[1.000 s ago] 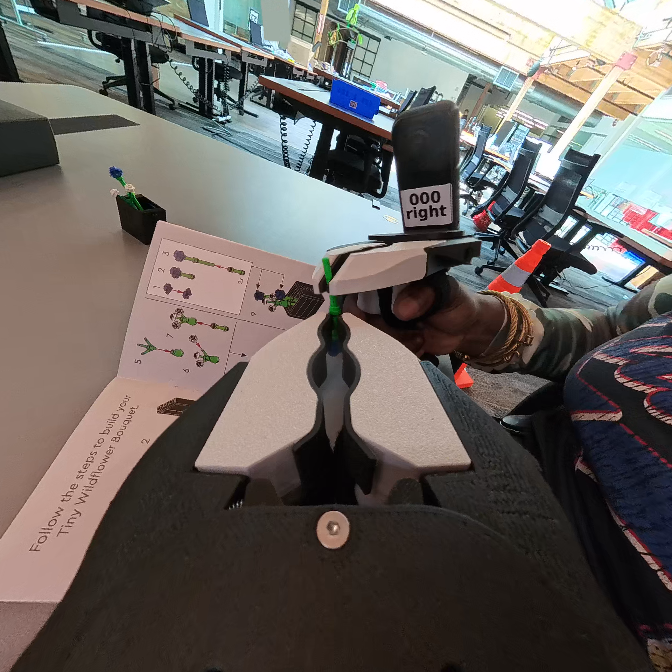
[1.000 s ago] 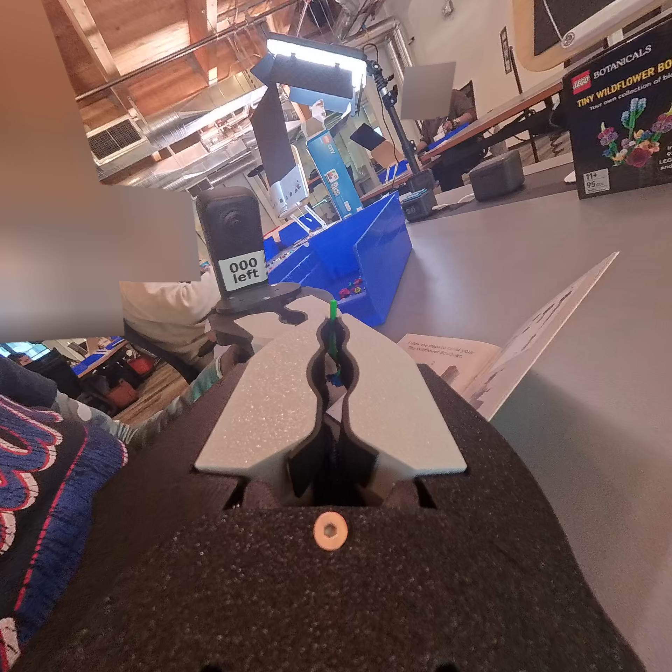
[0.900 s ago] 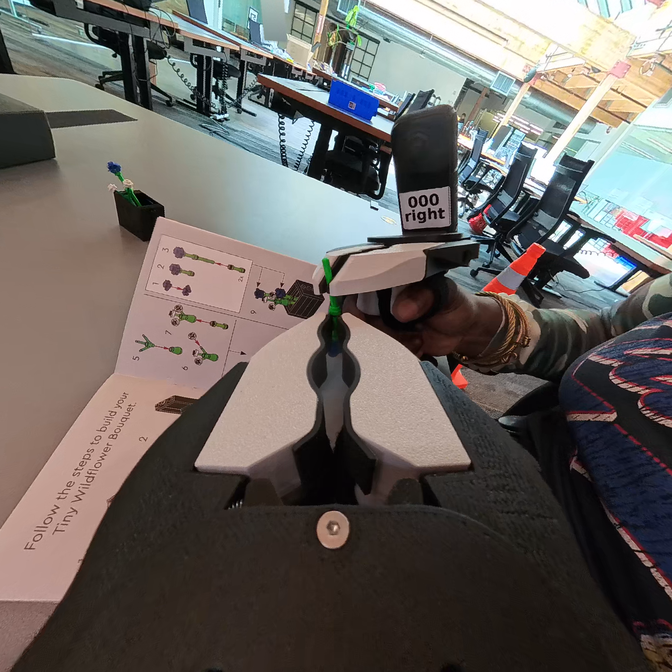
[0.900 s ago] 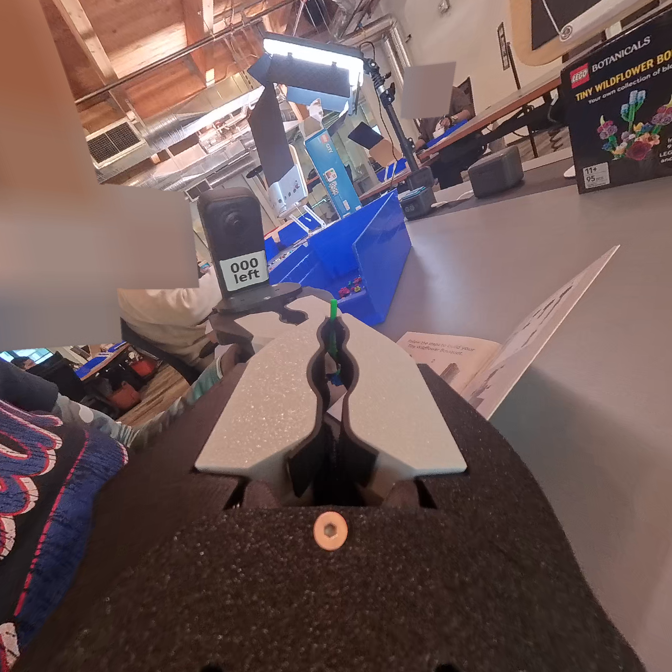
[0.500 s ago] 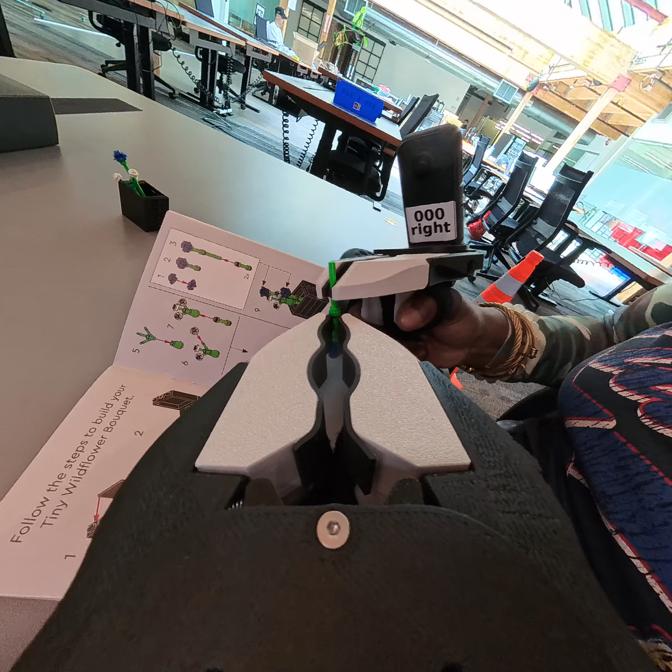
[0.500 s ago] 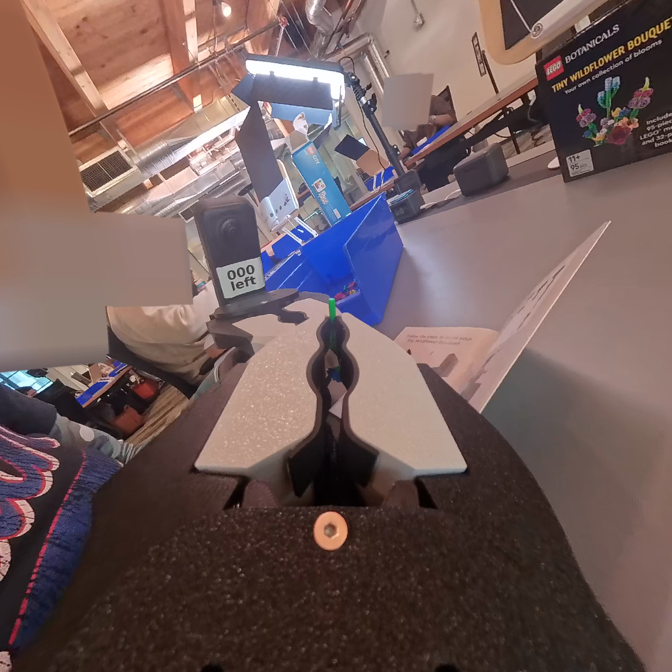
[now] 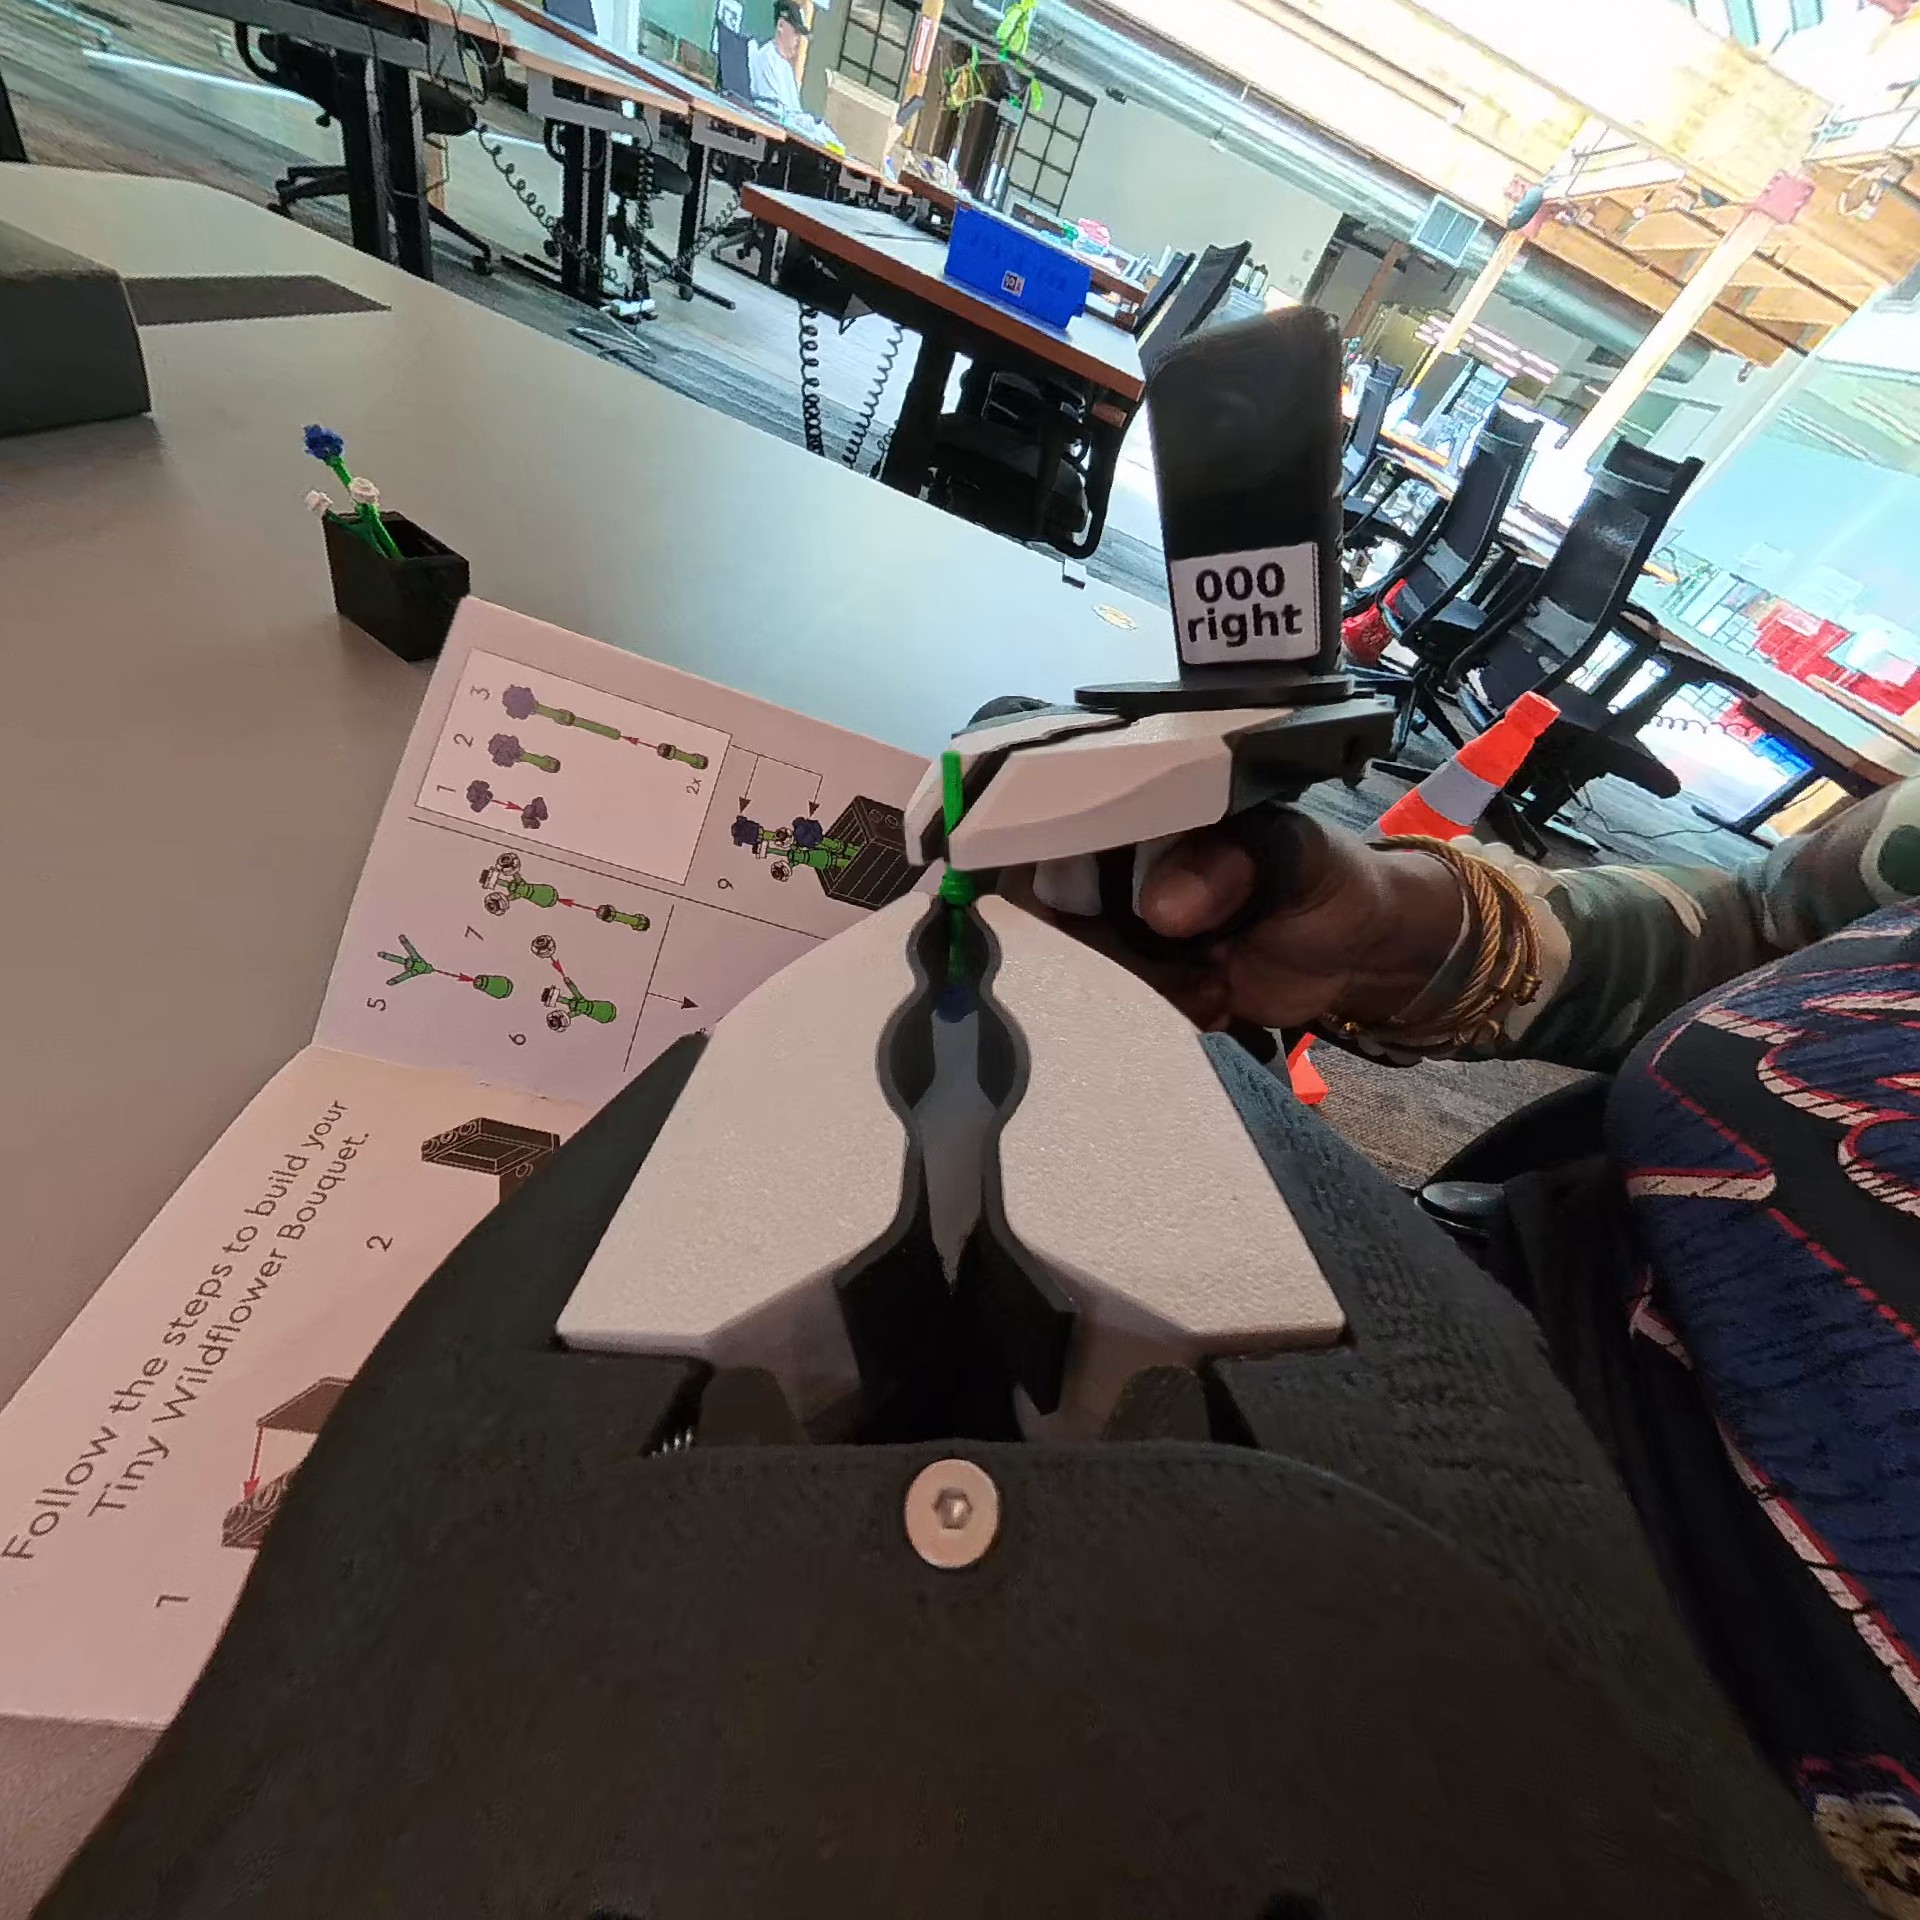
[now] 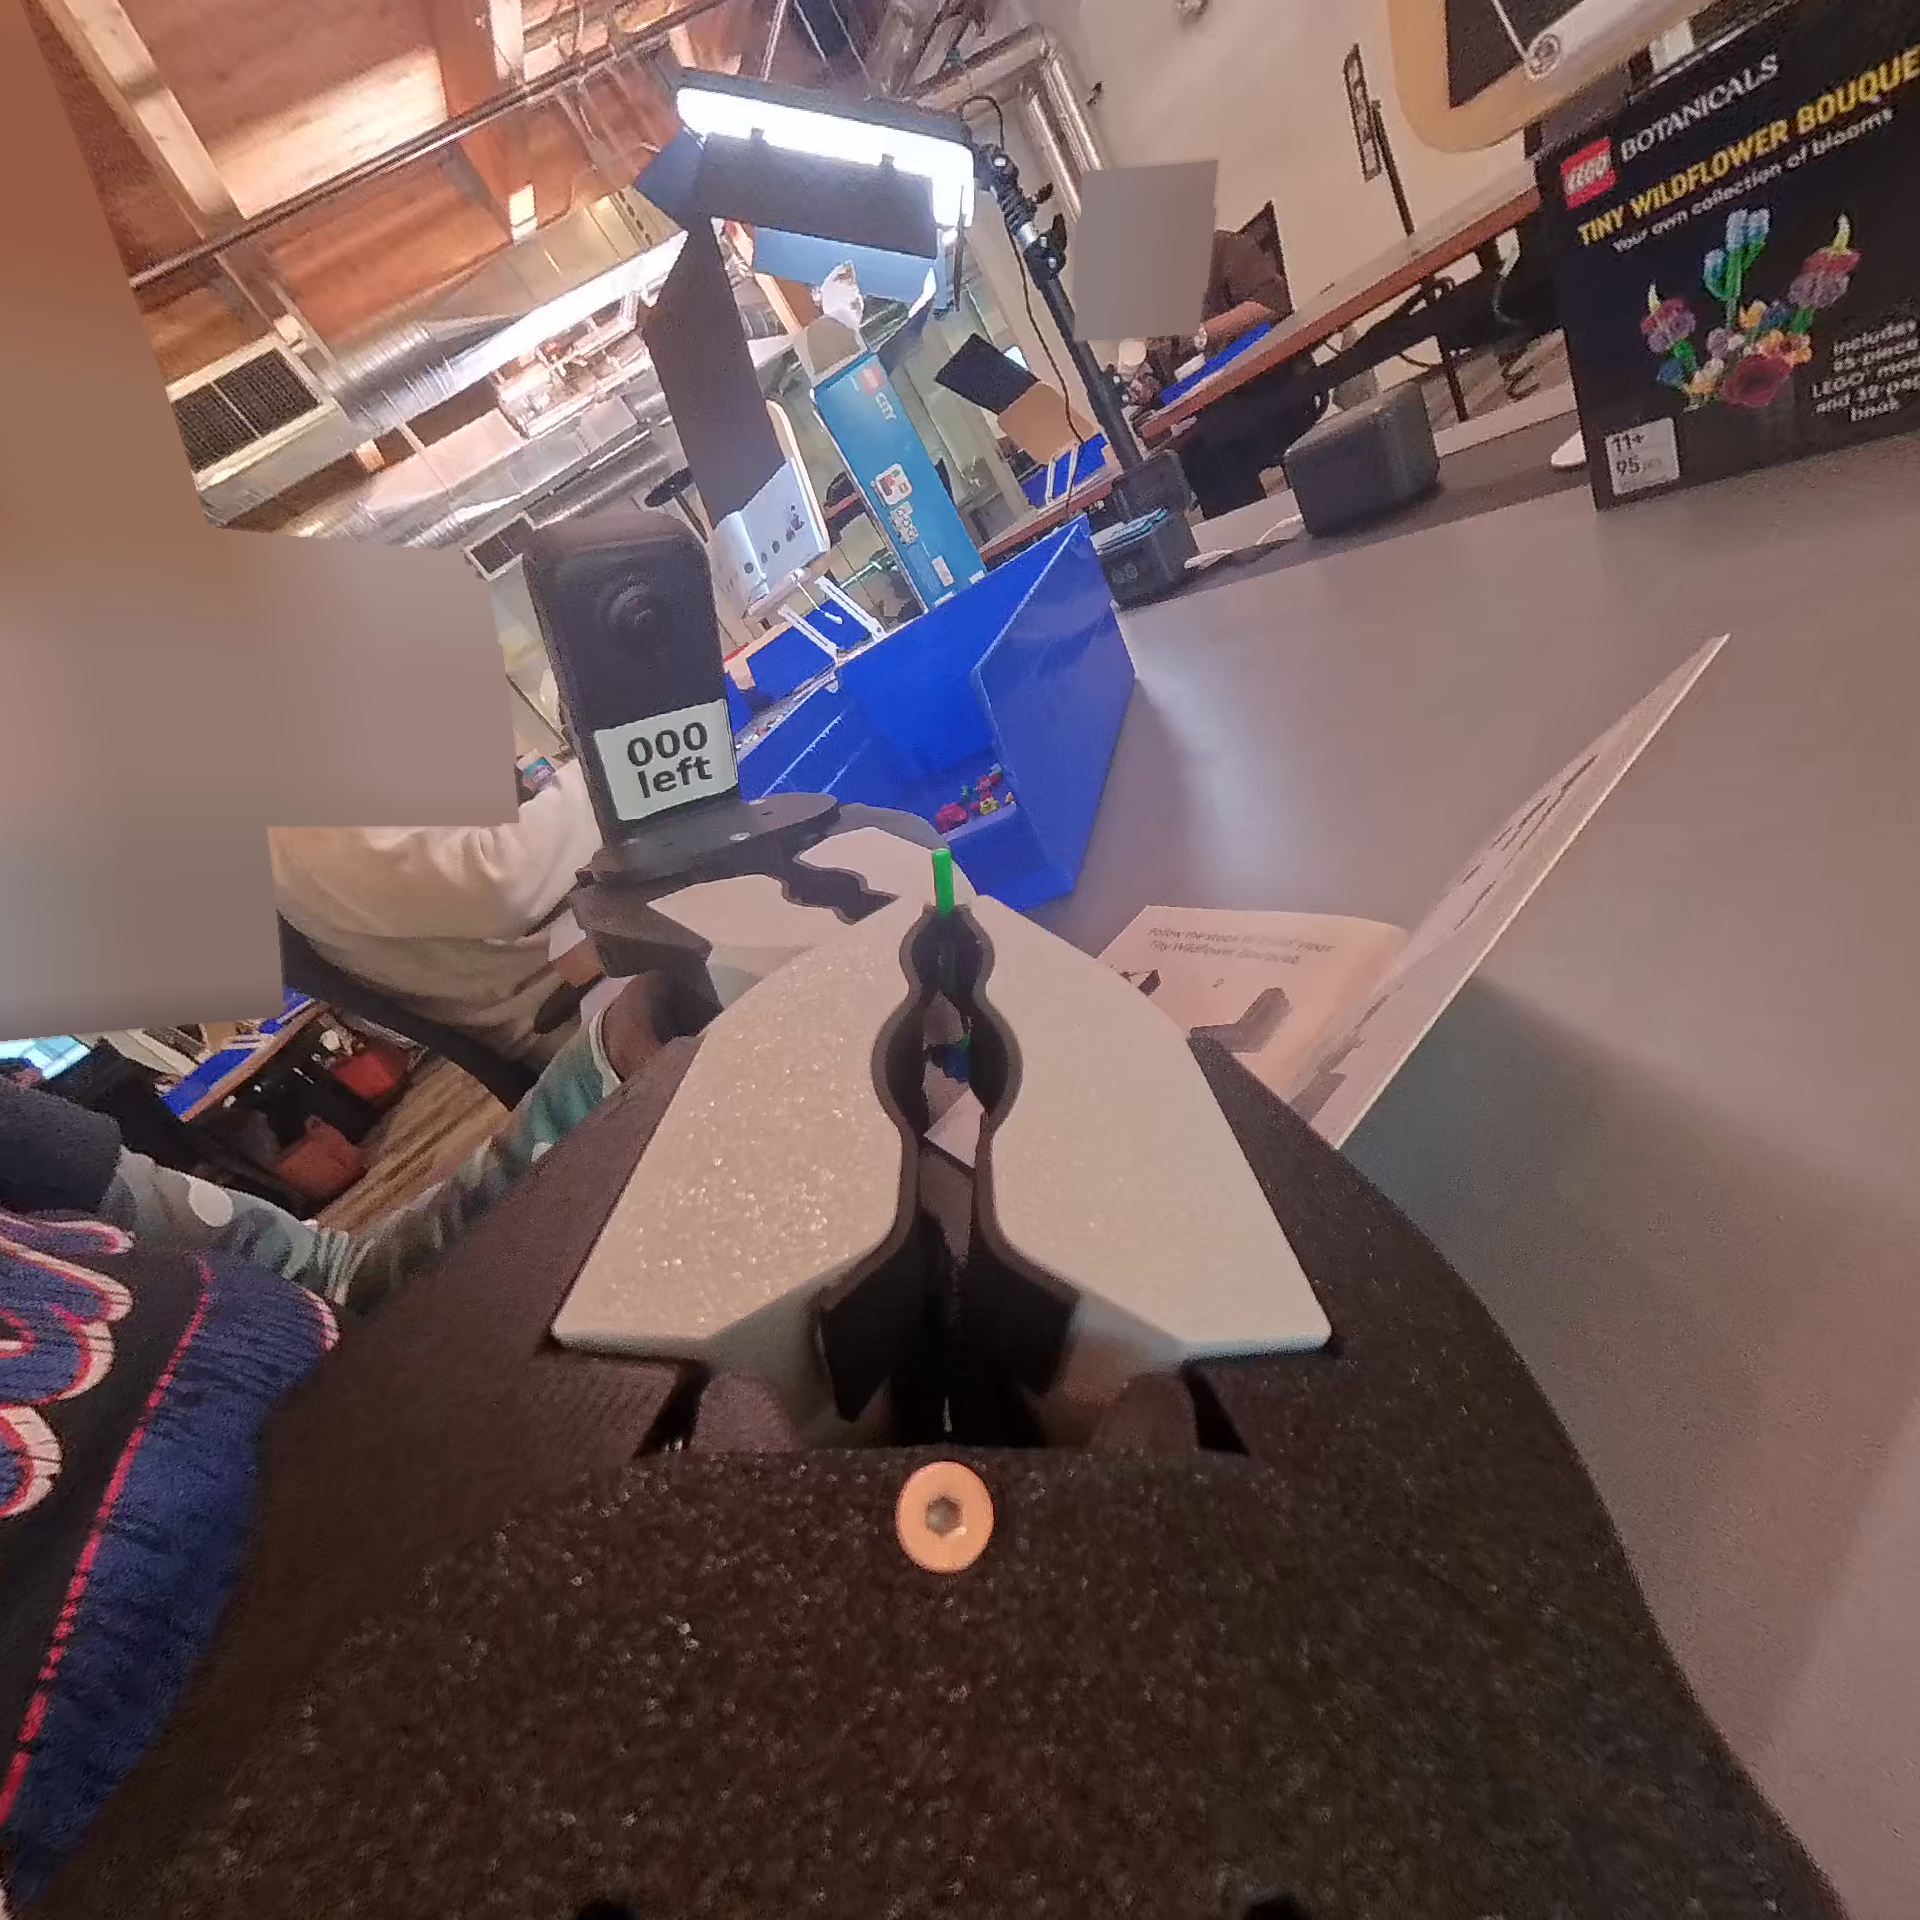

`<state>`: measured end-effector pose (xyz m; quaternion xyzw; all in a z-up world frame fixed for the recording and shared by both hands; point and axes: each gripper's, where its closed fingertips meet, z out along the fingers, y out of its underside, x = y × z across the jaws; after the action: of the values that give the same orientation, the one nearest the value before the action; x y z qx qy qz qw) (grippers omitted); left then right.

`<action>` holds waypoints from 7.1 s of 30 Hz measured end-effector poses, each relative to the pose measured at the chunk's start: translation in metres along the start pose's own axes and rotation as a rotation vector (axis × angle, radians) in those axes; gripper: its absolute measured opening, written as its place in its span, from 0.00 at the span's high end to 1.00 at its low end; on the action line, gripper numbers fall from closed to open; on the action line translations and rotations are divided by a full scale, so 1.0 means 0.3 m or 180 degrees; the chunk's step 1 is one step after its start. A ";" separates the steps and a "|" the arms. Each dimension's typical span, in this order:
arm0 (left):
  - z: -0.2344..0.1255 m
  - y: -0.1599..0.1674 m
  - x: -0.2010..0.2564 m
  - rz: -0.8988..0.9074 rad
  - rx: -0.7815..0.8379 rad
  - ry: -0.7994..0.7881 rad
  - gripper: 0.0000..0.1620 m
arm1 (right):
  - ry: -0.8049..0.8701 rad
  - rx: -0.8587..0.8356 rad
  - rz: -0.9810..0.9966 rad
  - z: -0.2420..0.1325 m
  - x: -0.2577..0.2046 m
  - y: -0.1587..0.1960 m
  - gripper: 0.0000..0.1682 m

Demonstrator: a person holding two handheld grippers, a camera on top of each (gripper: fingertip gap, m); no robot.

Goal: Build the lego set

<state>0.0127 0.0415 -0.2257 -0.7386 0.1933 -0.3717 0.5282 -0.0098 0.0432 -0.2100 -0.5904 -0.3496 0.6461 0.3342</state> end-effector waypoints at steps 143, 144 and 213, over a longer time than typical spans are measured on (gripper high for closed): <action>-0.835 0.151 -0.766 0.0750 -0.3522 -0.1258 0.92 | -0.1047 0.0658 -0.1065 -0.224 -0.105 -0.146 0.98; -0.836 0.151 -0.766 0.0726 -0.3530 -0.1263 0.92 | -0.1045 0.0662 -0.1061 -0.224 -0.104 -0.147 0.98; 0.020 0.301 0.127 0.0722 -0.2417 0.0004 0.98 | -0.1067 0.0759 -0.1057 -0.235 -0.104 -0.157 0.98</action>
<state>0.0518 -0.0138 -0.2971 -0.8551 0.3977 -0.2135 0.2551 0.0638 0.0460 -0.1577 -0.3661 -0.4136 0.7078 0.4404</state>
